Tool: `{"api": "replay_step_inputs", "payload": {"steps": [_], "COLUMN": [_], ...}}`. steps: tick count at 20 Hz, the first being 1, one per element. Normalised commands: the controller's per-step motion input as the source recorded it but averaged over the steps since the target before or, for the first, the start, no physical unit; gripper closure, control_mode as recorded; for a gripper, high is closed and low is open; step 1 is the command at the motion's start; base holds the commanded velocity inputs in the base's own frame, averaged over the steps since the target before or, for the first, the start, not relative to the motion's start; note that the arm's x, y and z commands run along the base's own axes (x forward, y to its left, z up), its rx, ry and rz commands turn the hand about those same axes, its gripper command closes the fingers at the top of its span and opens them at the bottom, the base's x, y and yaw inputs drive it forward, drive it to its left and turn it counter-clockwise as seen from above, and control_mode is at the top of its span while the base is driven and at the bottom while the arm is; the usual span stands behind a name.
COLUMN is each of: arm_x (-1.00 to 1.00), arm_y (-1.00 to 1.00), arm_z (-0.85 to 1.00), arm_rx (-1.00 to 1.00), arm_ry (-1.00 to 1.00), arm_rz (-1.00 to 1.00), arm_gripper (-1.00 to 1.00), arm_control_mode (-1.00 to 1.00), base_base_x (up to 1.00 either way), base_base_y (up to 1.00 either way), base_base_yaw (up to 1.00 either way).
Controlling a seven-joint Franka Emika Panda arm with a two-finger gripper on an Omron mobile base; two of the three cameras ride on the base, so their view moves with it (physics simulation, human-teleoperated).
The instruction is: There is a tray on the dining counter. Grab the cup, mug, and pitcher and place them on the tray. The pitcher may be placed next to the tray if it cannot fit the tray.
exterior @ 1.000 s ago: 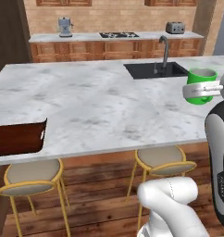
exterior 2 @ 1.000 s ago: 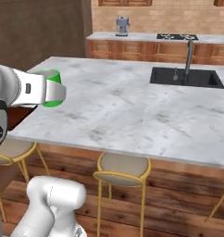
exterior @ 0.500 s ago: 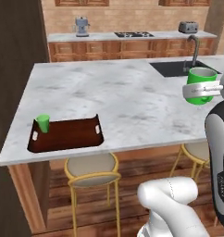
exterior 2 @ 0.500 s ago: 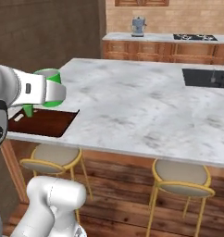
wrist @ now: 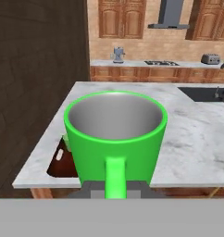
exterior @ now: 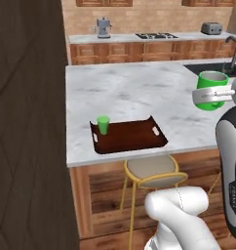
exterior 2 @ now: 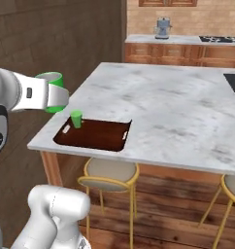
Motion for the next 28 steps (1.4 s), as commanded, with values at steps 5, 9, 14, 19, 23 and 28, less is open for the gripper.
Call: {"api": "replay_step_inputs", "payload": {"steps": [5,9,14,19,23,28], "arm_x": [0.0,0.0,0.0,0.0,0.0,0.0], "arm_y": [0.0,0.0,0.0,0.0,0.0,0.0], "arm_z": [0.0,0.0,0.0,0.0,0.0,0.0], "arm_rx": [0.0,0.0,0.0,0.0,0.0,0.0], "arm_ry": [0.0,0.0,0.0,0.0,0.0,0.0], "arm_rz": [0.0,0.0,0.0,0.0,0.0,0.0], "arm_gripper": [1.0,1.0,1.0,1.0,1.0,1.0], "arm_control_mode": [1.0,1.0,1.0,1.0,1.0,1.0], "base_base_x": [0.2,0.4,0.51,0.46,0.36,0.46], "base_base_y": [0.74,0.39,0.05,0.04,0.06,0.05], "base_base_yaw": [-0.08,-0.18,-0.09,-0.06,-0.03,-0.02]}}
